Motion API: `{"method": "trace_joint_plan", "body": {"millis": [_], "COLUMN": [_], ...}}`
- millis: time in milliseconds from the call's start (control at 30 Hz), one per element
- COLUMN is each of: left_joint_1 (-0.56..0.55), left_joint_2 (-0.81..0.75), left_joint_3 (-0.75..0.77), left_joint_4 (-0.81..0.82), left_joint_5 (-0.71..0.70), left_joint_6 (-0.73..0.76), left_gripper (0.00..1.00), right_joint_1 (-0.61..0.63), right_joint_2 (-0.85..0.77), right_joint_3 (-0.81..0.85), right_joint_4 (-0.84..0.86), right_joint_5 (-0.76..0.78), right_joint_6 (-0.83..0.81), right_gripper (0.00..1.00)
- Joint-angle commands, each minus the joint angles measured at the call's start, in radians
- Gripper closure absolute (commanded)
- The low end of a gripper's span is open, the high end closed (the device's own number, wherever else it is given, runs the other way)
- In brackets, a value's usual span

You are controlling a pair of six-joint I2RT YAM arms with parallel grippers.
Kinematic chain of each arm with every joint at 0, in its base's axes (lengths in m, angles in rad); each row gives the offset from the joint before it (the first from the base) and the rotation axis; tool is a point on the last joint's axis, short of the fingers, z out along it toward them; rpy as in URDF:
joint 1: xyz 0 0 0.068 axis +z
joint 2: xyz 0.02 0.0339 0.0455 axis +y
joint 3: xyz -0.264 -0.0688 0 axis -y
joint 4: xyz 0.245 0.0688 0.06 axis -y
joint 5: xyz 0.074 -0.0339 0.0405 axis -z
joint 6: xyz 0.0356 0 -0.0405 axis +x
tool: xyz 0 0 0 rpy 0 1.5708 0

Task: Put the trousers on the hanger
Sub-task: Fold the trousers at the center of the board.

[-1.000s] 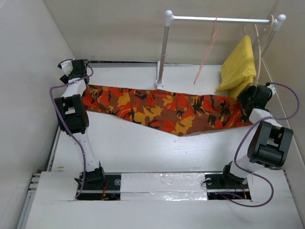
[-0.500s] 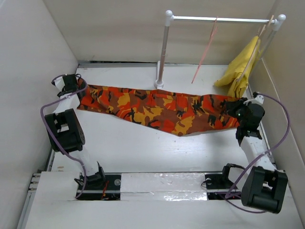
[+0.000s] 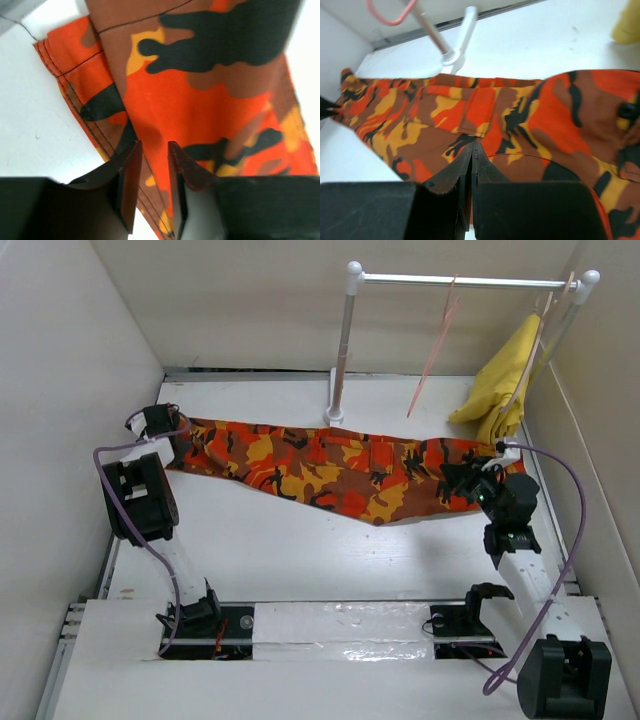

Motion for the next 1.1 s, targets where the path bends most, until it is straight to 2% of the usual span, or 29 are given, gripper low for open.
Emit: {"method": "trace_joint_plan", "body": {"millis": [0,100,300,467,800,867,1067], "left_joint_1": [0.014,0.035,0.072,0.072,0.072,0.072,0.072], "left_joint_2": [0.025,0.029,0.045,0.062,0.076,0.078,0.062], "left_joint_3": [0.030,0.016,0.018,0.030,0.047,0.053,0.085], "left_joint_4": [0.024,0.025,0.050,0.093,0.126,0.110,0.067], "left_joint_5": [-0.006,-0.048,-0.052,-0.013,0.029,0.023,-0.019], "left_joint_6": [-0.028,-0.036,-0.016,-0.011,0.004,0.006,0.029], "left_gripper": [0.76,0.76,0.66,0.68,0.68,0.72,0.73], "right_joint_1": [0.042,0.053,0.076,0.096,0.250,0.264,0.286], "right_joint_2": [-0.013,0.009,0.044,0.045,0.033,0.039,0.050], "right_joint_3": [0.031,0.045,0.047,0.044,0.077,0.079,0.088], "right_joint_4": [0.016,0.007,0.035,0.044,0.013,0.013,0.012], "right_joint_5": [-0.005,-0.020,-0.037,-0.026,0.092,0.107,0.112], "right_joint_6": [-0.045,-0.053,-0.051,-0.053,-0.093,-0.097,-0.104], "right_gripper": [0.93,0.91,0.90,0.89,0.89,0.89,0.89]}}
